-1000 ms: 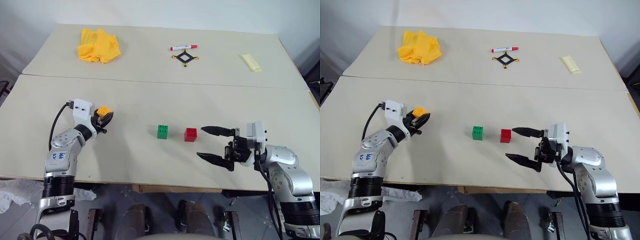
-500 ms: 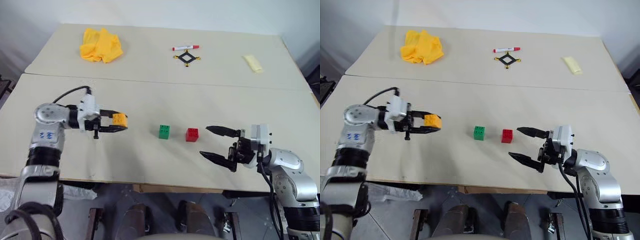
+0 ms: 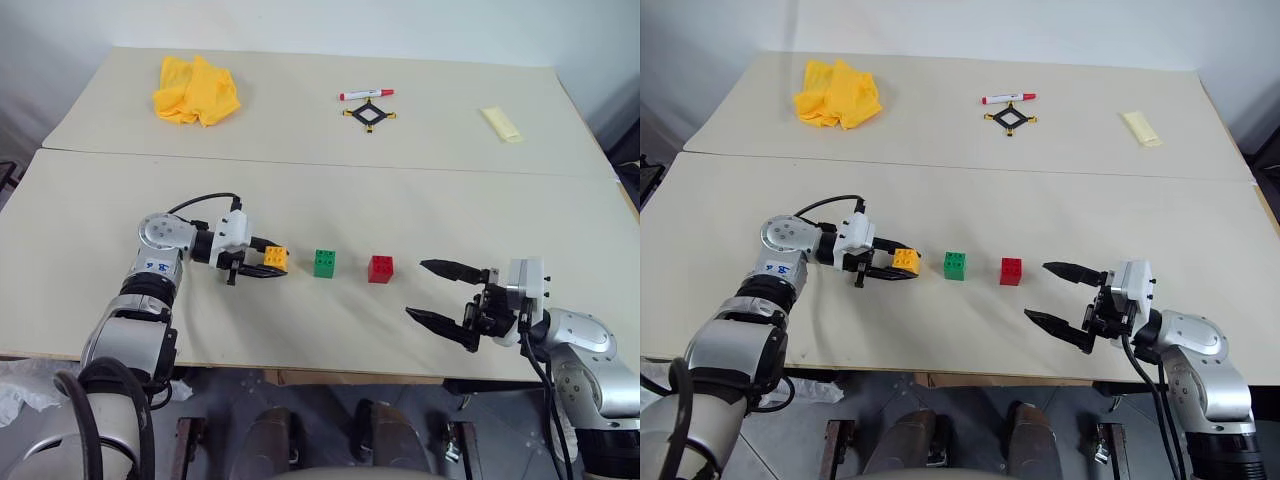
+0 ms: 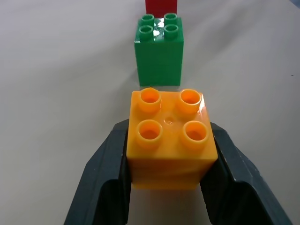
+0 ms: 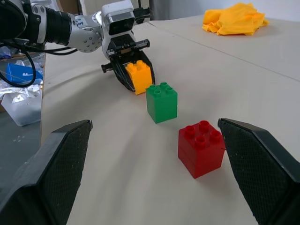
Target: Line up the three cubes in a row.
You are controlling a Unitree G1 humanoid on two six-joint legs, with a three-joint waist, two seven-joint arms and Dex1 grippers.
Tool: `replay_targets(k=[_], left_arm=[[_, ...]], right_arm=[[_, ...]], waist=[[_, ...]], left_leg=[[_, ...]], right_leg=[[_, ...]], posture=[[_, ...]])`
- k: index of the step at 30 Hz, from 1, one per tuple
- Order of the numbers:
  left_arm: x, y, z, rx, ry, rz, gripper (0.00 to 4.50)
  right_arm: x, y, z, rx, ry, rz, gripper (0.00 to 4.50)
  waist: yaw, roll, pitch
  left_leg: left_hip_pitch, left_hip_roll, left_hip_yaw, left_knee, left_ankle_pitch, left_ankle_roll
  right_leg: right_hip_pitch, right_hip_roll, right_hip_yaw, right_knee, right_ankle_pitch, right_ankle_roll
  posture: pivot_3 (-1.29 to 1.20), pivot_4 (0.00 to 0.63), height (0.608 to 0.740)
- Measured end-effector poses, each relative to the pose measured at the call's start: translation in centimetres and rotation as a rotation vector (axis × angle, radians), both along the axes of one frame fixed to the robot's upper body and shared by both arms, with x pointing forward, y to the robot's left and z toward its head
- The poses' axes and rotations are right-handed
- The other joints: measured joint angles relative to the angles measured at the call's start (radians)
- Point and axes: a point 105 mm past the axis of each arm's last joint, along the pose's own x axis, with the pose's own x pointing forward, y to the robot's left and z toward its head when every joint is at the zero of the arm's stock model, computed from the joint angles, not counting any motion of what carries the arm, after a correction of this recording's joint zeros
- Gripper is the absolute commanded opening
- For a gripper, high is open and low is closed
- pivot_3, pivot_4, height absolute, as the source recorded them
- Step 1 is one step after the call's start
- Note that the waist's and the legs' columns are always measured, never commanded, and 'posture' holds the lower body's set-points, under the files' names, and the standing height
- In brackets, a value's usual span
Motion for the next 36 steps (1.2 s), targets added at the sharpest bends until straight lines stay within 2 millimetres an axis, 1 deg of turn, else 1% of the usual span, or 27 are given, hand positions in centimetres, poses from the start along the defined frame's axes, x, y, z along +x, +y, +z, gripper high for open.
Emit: replay_targets(k=[7, 9, 10, 13, 14, 16, 17, 18, 20, 22, 24, 26, 28, 30, 33, 36], left_arm=[[0.2, 0.0, 0.1, 0.034, 0.007, 0.000, 1.52], [0.2, 0.0, 0.0, 0.043, 0.007, -0.003, 2.25], [0.1, 0.2, -0.1, 0.056, 0.009, -0.002, 2.49], [0.1, 0.5, -0.2, 0.063, 0.015, 0.007, 3.40], [0.1, 0.6, -0.2, 0.060, 0.013, 0.009, 3.78], [0.1, 1.0, 0.0, 0.050, 0.005, 0.022, 4.34], [0.1, 1.3, 0.2, 0.033, -0.003, 0.036, 4.48], [0.1, 1.6, 0.4, 0.019, -0.009, 0.047, 4.48], [-0.3, 3.1, 1.2, -0.032, -0.030, 0.092, 4.48], [-2.2, 5.7, 1.7, -0.084, -0.017, 0.156, 4.48], [-4.1, 7.3, 1.9, -0.128, 0.004, 0.203, 4.48], [-5.7, 8.4, 2.0, -0.185, 0.021, 0.267, 4.48], [-6.7, 9.3, 1.9, -0.219, 0.046, 0.324, 4.48], [-7.4, 10.6, 1.5, -0.235, 0.063, 0.392, 4.48], [-8.3, 12.2, 1.0, -0.246, 0.071, 0.469, 4.48], [-8.2, 12.3, 1.4, -0.251, 0.039, 0.497, 4.48]], right_arm=[[0.2, 0.0, 0.3, -0.003, -0.012, 0.005, 4.50], [0.2, 0.0, 0.3, -0.003, -0.015, 0.009, 4.50], [0.1, 0.0, 0.3, -0.003, -0.014, 0.013, 4.50], [0.0, 0.0, 0.2, -0.007, -0.008, 0.026, 4.50], [0.1, 0.0, 0.2, -0.012, -0.003, 0.029, 4.50], [0.1, -0.1, 0.3, -0.023, 0.000, 0.042, 4.50], [0.2, -0.2, 0.4, -0.030, 0.000, 0.050, 4.50], [0.3, -0.2, 0.5, -0.038, 0.002, 0.056, 4.50], [0.6, -0.8, 0.4, -0.060, 0.022, 0.062, 4.50], [0.9, -1.8, -0.1, -0.078, 0.048, 0.059, 4.50], [1.3, -2.5, -0.2, -0.057, 0.056, 0.046, 4.50], [2.0, -2.2, 1.0, 0.015, 0.014, 0.057, 4.50], [1.9, -1.9, 1.7, 0.009, -0.018, 0.111, 4.50], [1.7, -2.0, 1.9, -0.012, -0.046, 0.164, 4.50], [2.5, -2.3, 1.8, -0.056, -0.082, 0.206, 4.50], [3.1, -2.6, 1.7, -0.095, -0.100, 0.215, 4.50]], waist=[[0.001, 0.000, 0.000], [0.000, 0.000, 0.000], [0.000, 0.000, 0.000], [0.000, 0.000, 0.000], [0.000, 0.000, 0.000], [0.000, 0.000, 0.000], [0.000, 0.000, 0.000], [0.000, 0.000, 0.000], [-0.007, 0.000, 0.000], [-0.030, 0.000, 0.000], [-0.039, 0.000, 0.000], [-0.044, 0.001, 0.001], [-0.040, 0.001, 0.000], [-0.029, 0.001, 0.000], [-0.021, 0.001, 0.000], [-0.016, 0.001, 0.000]], left_leg=[[0.000, 0.001, 0.000, 0.000, 0.000, 0.000], [0.000, 0.001, 0.000, 0.000, 0.000, 0.000], [0.000, 0.001, 0.000, 0.000, 0.000, 0.000], [0.000, 0.001, 0.000, 0.000, 0.000, 0.000], [0.000, 0.001, 0.000, 0.000, 0.000, 0.000], [0.000, 0.002, 0.000, 0.000, 0.000, 0.000], [0.000, 0.002, 0.000, 0.000, 0.000, 0.000], [0.000, 0.002, -0.001, 0.000, 0.000, 0.000], [0.000, 0.003, -0.001, 0.000, 0.000, 0.000], [0.001, 0.004, -0.001, -0.001, 0.000, 0.000], [0.001, 0.004, -0.003, -0.001, 0.000, 0.000], [0.001, 0.004, -0.003, 0.000, 0.000, 0.000], [0.002, 0.004, -0.004, 0.001, 0.000, 0.000], [0.002, 0.004, -0.003, 0.001, 0.000, 0.000], [0.002, 0.003, -0.003, 0.001, 0.000, 0.000], [0.001, 0.003, -0.004, 0.001, 0.000, 0.000]], right_leg=[[0.000, 0.000, 0.000, 0.000, 0.000, 0.000], [0.000, 0.000, 0.000, 0.000, 0.000, 0.000], [0.000, 0.000, 0.000, 0.000, 0.000, 0.000], [0.000, 0.000, 0.000, 0.000, 0.000, 0.000], [0.000, 0.000, 0.000, 0.000, 0.000, 0.000], [0.000, -0.001, 0.000, 0.000, 0.000, 0.000], [0.000, -0.001, 0.000, 0.000, 0.000, 0.000], [0.000, -0.001, 0.000, 0.000, 0.000, 0.000], [0.000, -0.001, 0.000, 0.001, 0.000, 0.000], [-0.001, -0.001, 0.001, 0.001, 0.000, 0.000], [0.000, -0.001, 0.000, 0.001, 0.000, 0.000], [0.001, -0.001, 0.001, 0.001, 0.000, 0.000], [0.002, -0.001, 0.001, 0.001, 0.000, 0.000], [0.002, -0.002, 0.002, 0.001, 0.000, 0.000], [0.002, -0.003, 0.002, 0.001, 0.000, 0.000], [0.002, -0.003, 0.002, 0.001, 0.000, 0.000]], posture=[[0.00, 0.150, 0.740], [0.00, 0.150, 0.740], [0.00, 0.150, 0.740], [0.00, 0.150, 0.740], [0.00, 0.150, 0.740], [0.00, 0.150, 0.740], [0.00, 0.150, 0.740], [0.00, 0.150, 0.740], [0.00, 0.150, 0.740], [0.00, 0.150, 0.740], [0.00, 0.150, 0.740], [0.00, 0.150, 0.740], [0.00, 0.150, 0.740], [0.00, 0.150, 0.740], [0.00, 0.150, 0.740], [0.00, 0.150, 0.740]])
